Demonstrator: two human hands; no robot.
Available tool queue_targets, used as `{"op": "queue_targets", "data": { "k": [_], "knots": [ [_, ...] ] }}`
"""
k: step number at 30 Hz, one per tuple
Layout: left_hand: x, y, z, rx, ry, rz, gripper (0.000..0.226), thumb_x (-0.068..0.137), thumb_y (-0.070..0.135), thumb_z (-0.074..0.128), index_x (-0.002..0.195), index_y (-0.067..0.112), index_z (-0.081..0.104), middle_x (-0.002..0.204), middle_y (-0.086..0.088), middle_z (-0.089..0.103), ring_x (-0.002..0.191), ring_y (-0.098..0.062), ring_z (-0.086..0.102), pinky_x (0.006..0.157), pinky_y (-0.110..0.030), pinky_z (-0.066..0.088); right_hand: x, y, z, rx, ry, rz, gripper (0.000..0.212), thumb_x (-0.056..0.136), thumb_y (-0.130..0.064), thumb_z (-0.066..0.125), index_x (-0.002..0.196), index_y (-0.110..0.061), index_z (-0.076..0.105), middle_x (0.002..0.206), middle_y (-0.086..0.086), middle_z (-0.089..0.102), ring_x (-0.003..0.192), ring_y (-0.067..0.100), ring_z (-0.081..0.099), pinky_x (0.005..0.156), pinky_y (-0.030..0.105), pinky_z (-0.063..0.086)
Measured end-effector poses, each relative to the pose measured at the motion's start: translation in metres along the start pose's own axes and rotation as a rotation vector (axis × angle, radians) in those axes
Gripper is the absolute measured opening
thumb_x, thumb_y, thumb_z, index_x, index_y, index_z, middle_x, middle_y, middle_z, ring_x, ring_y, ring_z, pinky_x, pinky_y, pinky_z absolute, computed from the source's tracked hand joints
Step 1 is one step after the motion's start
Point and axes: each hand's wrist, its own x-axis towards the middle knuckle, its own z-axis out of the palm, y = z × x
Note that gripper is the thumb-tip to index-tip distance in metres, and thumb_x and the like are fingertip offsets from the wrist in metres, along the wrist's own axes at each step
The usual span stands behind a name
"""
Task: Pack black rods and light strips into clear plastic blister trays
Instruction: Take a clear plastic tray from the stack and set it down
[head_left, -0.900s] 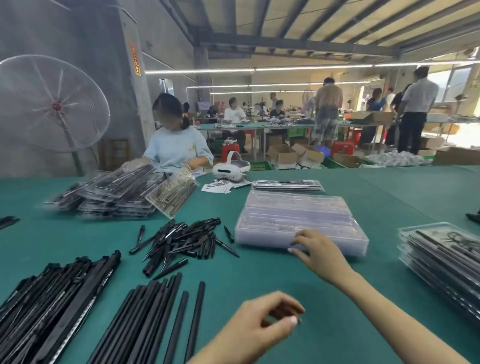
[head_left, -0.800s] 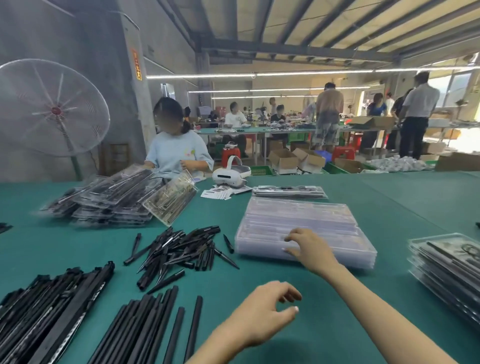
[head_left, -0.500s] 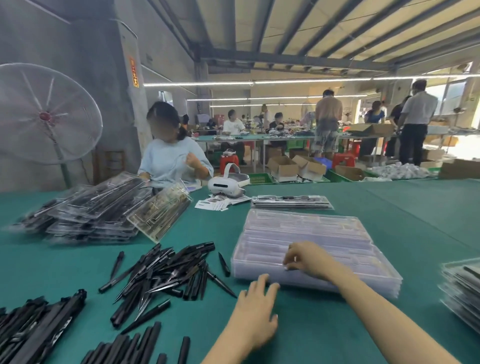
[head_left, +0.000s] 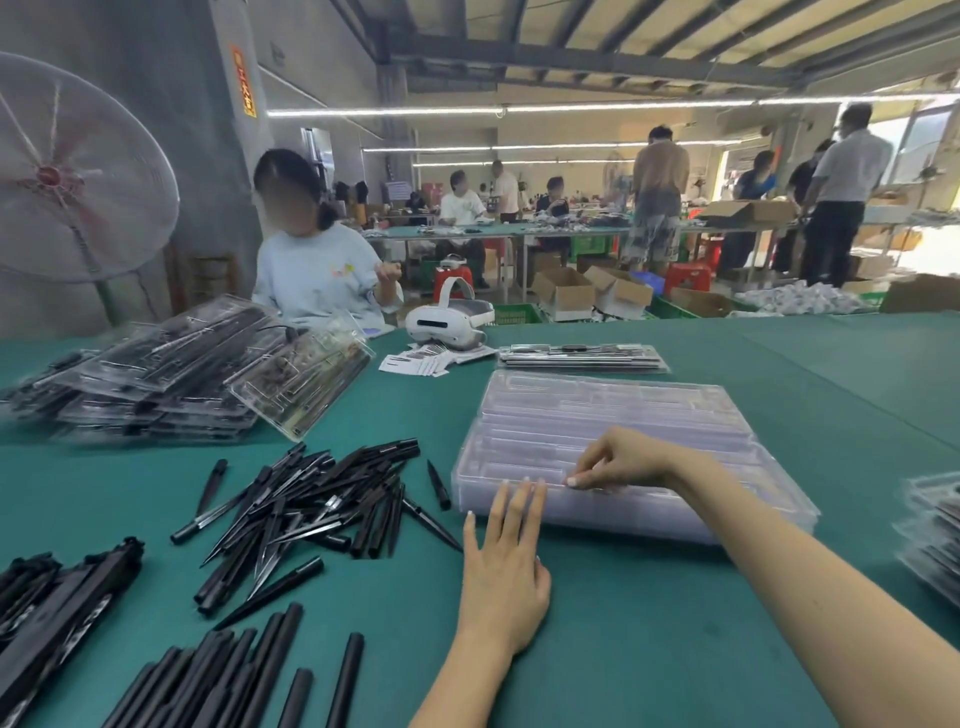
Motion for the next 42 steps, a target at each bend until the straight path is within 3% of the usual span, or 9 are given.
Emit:
{"op": "queue_targets", "data": {
  "k": [3,7,12,17,33,36,39,41,42],
  "knots": [
    [-0.002,0.000,-0.001,-0.039,0.012,-0.009,0.090,0.049,0.022,0.080,0.135,0.018,0.054,0.136,0.004,0.056,0.124,-0.019,0.054,0.088,-0.044,0.054,-0.001,0.003,0.003,0.000,0.036,-0.037,0.010,0.073,-0.036,0.081,0.080,-0.030,0.077,0.091,0.001,0.075,0.089,0.019,0.066,0.083,0.034,0.054],
    [-0.001,0.000,0.000,-0.104,0.018,-0.011,0.090,0.052,0.012,0.076,0.138,0.018,0.050,0.140,0.004,0.051,0.128,-0.021,0.050,0.094,-0.046,0.050,-0.002,0.003,0.003,0.077,0.025,-0.028,0.008,0.080,-0.031,0.076,0.076,-0.025,0.076,0.072,0.010,0.066,0.063,0.014,0.053,0.062,0.023,0.045],
    [0.000,-0.001,0.002,-0.155,0.050,0.008,0.087,0.056,0.002,0.071,0.140,0.016,0.048,0.142,0.002,0.050,0.132,-0.024,0.046,0.101,-0.046,0.045,0.000,-0.004,-0.001,0.136,-0.050,0.056,0.008,0.082,-0.022,0.075,0.074,-0.019,0.075,0.064,0.003,0.060,0.055,0.009,0.049,0.056,0.017,0.042],
    [0.000,0.000,-0.002,-0.128,0.071,0.017,0.086,0.048,0.003,0.076,0.131,0.014,0.058,0.131,0.001,0.060,0.125,-0.024,0.054,0.094,-0.046,0.050,0.006,-0.006,-0.005,0.165,-0.093,0.123,0.009,0.082,-0.019,0.075,0.074,-0.017,0.076,0.059,-0.004,0.062,0.055,0.009,0.051,0.055,0.017,0.045],
    [-0.001,-0.001,-0.005,-0.076,0.041,0.018,0.085,0.042,0.009,0.079,0.125,0.016,0.063,0.121,0.005,0.065,0.120,-0.019,0.058,0.090,-0.040,0.053,0.008,-0.005,-0.004,0.176,-0.045,0.140,0.010,0.082,-0.021,0.076,0.075,-0.014,0.076,0.067,0.008,0.056,0.062,0.015,0.050,0.070,0.024,0.051],
    [-0.001,0.000,-0.003,-0.074,0.043,0.027,0.084,0.038,0.010,0.079,0.121,0.016,0.066,0.120,0.006,0.066,0.117,-0.018,0.060,0.087,-0.039,0.054,0.003,-0.007,0.001,-0.187,0.064,-0.067,0.015,0.088,-0.029,0.068,0.086,-0.016,0.075,0.076,0.002,0.069,0.065,0.008,0.056,0.066,0.017,0.045],
    [0.001,0.003,-0.004,-0.058,0.010,0.008,0.084,0.033,0.013,0.079,0.116,0.013,0.069,0.120,0.002,0.066,0.112,-0.017,0.063,0.085,-0.041,0.055,-0.005,-0.007,0.021,-0.593,0.255,-0.236,0.018,0.094,-0.027,0.056,0.098,-0.019,0.072,0.096,-0.002,0.071,0.084,0.015,0.060,0.073,0.028,0.045],
    [0.005,0.006,-0.007,0.003,-0.030,0.006,0.086,0.039,0.016,0.075,0.124,0.010,0.064,0.131,-0.002,0.060,0.120,-0.019,0.057,0.098,-0.040,0.049,-0.010,-0.002,0.031,-0.606,0.356,-0.250,0.020,0.096,-0.025,0.052,0.102,-0.018,0.069,0.103,-0.001,0.068,0.094,0.022,0.060,0.077,0.034,0.046],
    [0.007,0.008,-0.008,0.029,-0.029,0.012,0.088,0.050,0.017,0.071,0.136,0.008,0.052,0.143,-0.003,0.047,0.131,-0.021,0.046,0.110,-0.039,0.036,-0.011,-0.001,0.034,-0.628,0.372,-0.253,0.020,0.097,-0.024,0.049,0.103,-0.019,0.068,0.105,-0.001,0.066,0.095,0.024,0.060,0.076,0.035,0.045]
  ]
}}
